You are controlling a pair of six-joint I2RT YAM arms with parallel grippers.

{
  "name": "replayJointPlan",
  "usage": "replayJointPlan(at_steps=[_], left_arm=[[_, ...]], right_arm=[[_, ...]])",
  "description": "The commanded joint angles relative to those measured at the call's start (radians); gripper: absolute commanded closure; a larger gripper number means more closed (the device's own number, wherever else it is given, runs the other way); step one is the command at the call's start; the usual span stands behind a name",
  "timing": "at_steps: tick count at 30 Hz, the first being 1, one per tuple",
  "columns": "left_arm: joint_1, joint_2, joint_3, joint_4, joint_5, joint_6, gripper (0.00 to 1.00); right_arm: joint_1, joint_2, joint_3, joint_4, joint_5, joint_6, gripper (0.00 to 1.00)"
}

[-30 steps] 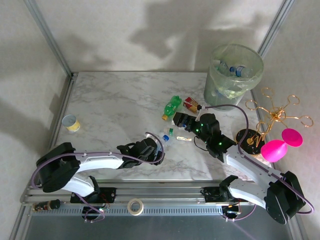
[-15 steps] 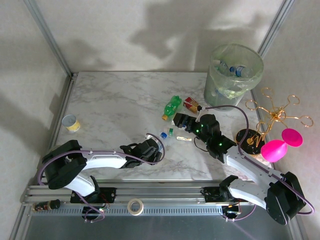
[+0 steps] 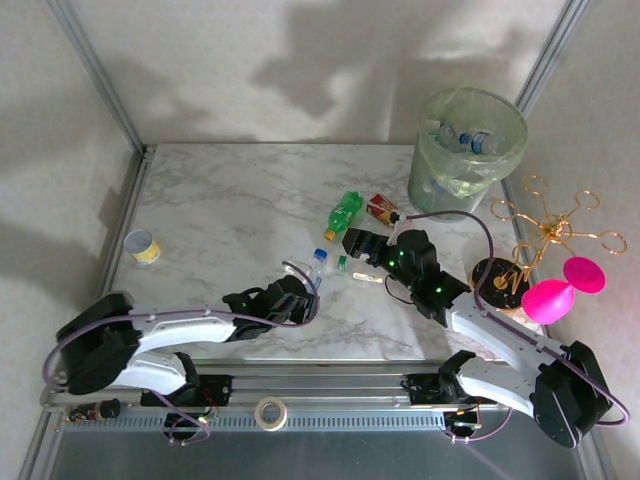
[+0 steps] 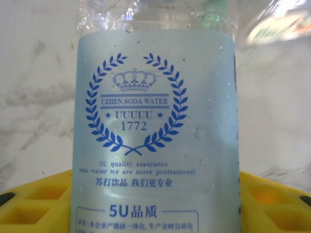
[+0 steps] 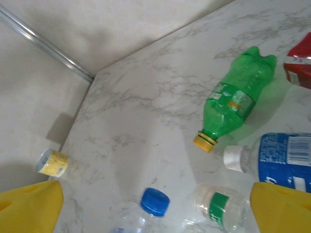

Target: Put the plastic bottles in the bin

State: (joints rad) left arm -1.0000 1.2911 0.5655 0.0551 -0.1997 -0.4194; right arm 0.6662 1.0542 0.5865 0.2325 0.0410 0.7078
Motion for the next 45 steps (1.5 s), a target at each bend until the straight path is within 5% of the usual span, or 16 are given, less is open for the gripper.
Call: replayJointPlan(at_steps=[1,9,18,34,38,45], left_arm=[[-0.006,-0.111,-0.049,0.174,-0.034,-0.023,0.47],[-0.003,-0.210,-0.176,0.559,-0.025,-0.048,0.48],[-0.003,-0.181,-0.143,0.621,-0.024,0.021,0.48],[-0.003,-0.156,-0.136,0.616,-0.017,0.025,0.46],[-0.002,-0.158,-0.137,0.614,-0.026,0.022,0.37],[-0.002,-0.199,-0.168,0.590,-0.075,-0.004,0.07]], right_arm=[[0.024,0.025,0.009,0.100,-0.050,0.015,0.01],[0.109,0.128,0.074,0.238,-0.161,0.037,0.01],[0.159,0.216,0.116,0.315,-0.227,0.046,0.03],[0.163,0.278,0.141,0.315,-0.261,0.040,0.42],[0.164,0.283,0.140,0.322,-0.262,0.042,0.48],[0.164,0.244,0.125,0.273,-0.160,0.027,0.51]])
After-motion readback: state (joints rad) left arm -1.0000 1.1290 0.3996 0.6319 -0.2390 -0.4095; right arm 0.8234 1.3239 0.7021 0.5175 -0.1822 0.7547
